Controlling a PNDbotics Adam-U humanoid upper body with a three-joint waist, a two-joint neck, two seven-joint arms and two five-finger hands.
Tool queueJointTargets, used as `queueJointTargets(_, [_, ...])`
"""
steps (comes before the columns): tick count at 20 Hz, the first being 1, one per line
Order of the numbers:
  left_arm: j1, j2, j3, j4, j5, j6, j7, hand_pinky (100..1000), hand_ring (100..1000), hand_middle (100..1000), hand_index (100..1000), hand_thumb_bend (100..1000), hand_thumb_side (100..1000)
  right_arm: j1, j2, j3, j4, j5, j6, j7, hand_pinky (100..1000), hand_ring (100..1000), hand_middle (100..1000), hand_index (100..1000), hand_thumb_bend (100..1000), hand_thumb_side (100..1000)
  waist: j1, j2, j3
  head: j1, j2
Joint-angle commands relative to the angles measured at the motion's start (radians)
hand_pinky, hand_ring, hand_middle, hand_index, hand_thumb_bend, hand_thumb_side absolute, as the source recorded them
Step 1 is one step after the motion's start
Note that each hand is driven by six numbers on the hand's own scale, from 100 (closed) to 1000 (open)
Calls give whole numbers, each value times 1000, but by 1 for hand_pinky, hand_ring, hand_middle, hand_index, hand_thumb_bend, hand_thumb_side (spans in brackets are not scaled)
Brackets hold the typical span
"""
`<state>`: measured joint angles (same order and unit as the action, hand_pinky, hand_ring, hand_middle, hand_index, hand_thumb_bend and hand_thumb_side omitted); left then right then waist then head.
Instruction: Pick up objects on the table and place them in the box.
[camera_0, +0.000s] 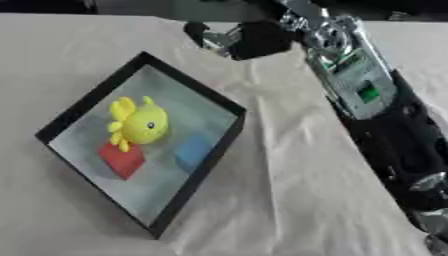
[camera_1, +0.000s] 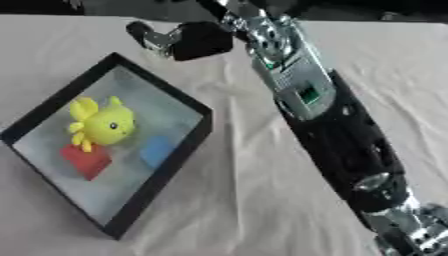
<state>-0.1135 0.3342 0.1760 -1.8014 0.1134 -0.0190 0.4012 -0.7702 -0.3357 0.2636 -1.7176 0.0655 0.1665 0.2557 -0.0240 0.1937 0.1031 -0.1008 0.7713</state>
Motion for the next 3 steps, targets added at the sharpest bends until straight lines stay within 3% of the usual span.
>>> queueJointTargets(1, [-1,29,8,-24,-7,-2,4,827,587,792,776,425,661,14,-67,-66,-53,-70,22,-103,876,764,707,883,367,277,4,-23,-3,8,-1])
queueJointTargets(3, [1,28,7,-30,-8,-2,3,827,586,789,775,425,658,45,-92,-93,-72,-82,33,-158,878,776,721,883,359,276,2,-22,-3,10,-1])
